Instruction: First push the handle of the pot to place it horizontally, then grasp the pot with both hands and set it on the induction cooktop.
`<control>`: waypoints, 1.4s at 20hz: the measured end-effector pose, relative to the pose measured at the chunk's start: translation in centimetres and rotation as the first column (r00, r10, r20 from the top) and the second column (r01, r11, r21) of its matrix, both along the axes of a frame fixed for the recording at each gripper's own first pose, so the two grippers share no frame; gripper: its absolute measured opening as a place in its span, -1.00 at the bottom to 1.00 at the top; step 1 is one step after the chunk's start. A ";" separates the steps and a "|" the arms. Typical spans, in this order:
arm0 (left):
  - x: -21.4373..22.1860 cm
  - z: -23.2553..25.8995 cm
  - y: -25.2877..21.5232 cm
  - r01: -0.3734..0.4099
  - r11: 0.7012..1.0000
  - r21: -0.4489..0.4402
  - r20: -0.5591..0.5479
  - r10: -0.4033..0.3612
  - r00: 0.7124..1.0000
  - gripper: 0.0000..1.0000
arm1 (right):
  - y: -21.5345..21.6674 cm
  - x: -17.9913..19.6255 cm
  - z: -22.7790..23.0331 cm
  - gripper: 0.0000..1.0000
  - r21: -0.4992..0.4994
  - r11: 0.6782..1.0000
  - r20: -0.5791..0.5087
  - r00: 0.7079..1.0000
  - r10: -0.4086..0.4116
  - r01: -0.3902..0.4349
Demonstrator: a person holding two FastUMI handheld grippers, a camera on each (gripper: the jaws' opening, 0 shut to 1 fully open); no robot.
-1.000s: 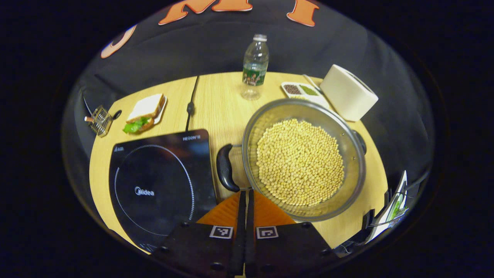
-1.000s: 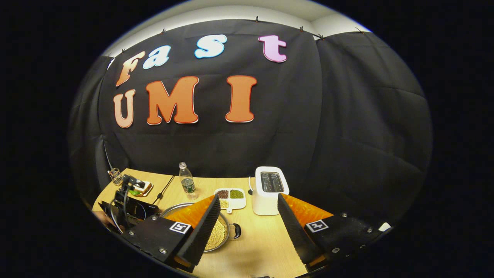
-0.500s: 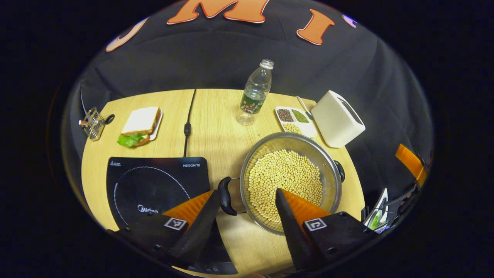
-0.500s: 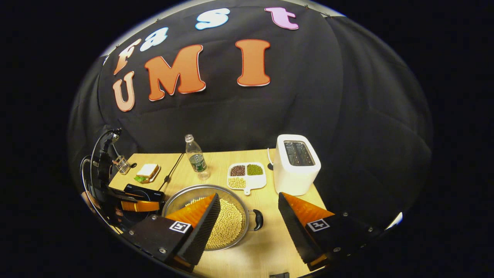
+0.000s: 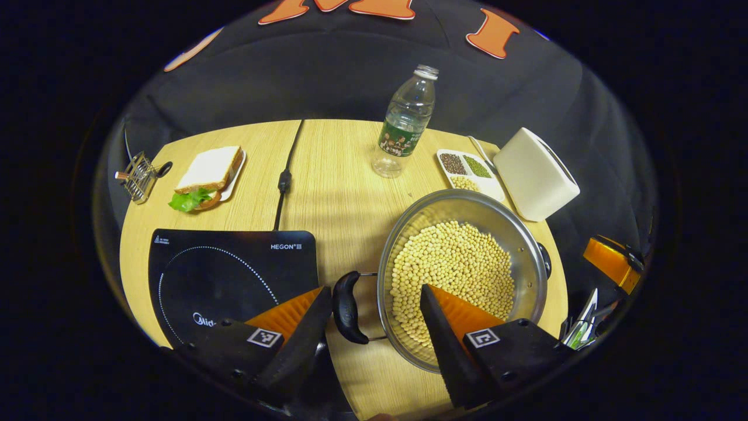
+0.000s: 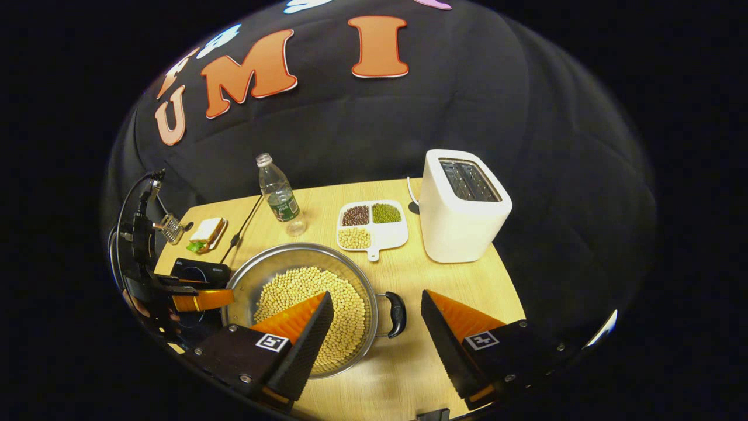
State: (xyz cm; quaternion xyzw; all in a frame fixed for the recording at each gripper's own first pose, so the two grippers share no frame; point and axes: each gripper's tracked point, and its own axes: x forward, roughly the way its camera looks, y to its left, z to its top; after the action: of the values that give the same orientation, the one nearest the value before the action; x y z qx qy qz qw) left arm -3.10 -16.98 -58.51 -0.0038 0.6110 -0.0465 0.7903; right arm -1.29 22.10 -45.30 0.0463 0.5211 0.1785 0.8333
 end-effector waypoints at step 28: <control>2.5 -7.4 -0.5 -0.006 0.991 0.134 0.141 -0.013 0.990 0.83 | -0.8 -2.9 -11.0 0.27 -0.149 0.984 -0.219 0.967 -0.128 0.097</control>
State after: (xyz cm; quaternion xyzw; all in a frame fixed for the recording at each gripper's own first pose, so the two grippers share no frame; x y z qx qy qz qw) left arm -0.55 -17.43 -65.88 0.0539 0.5550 -0.0069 0.8301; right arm -4.17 21.31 -56.34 0.0384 0.6206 0.0879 0.7782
